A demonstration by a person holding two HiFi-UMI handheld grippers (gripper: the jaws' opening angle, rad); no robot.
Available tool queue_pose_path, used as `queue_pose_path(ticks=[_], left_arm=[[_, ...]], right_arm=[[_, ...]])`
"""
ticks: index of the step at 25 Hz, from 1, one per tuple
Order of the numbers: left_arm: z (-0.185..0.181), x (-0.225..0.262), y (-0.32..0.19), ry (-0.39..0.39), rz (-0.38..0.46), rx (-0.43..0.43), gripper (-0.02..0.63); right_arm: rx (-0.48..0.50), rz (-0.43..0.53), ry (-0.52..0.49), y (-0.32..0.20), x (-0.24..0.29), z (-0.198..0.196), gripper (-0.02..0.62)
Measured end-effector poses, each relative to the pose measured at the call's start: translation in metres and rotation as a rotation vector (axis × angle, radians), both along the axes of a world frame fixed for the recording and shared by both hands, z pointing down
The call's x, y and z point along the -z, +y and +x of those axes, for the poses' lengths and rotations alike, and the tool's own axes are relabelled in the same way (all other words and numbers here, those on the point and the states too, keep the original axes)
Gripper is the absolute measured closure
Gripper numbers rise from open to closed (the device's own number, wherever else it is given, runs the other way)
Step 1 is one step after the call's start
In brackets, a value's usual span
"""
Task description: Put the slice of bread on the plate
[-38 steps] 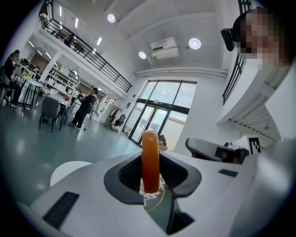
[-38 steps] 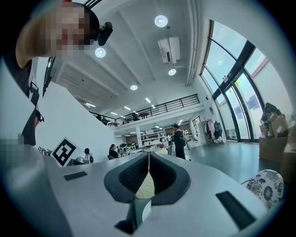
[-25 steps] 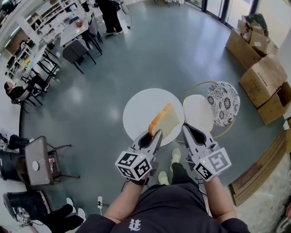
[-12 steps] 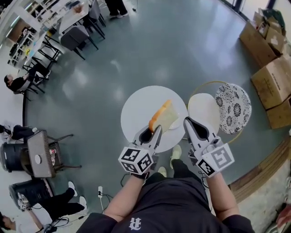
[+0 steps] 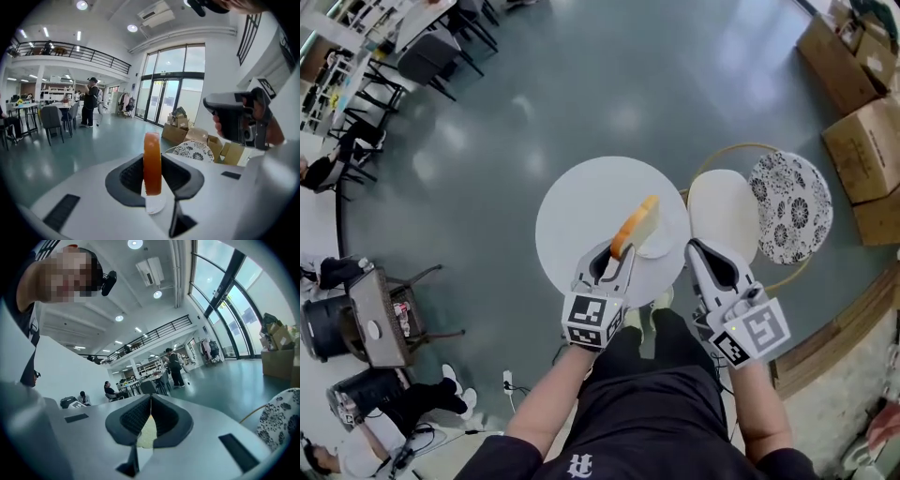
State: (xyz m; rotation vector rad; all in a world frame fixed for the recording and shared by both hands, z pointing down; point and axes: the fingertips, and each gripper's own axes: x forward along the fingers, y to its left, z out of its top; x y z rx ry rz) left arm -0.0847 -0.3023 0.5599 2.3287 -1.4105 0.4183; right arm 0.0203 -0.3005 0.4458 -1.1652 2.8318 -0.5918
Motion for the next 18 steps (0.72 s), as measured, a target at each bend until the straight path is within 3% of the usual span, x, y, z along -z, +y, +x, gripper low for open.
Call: queue_pose_path(ticks=[10,18], left_arm=[[0.006,-0.052,-0.016,-0.23,0.147,-0.117,0.505],[0.02,-0.106,-0.025,-0.67,0.386,-0.286,0.505]], right_arm=[[-0.005,0.023,0.043,-0.015,-0.061,-0.024,0.588],[-0.055,0.042,0.028,-0.017,-0.088,-0.014,0.588]])
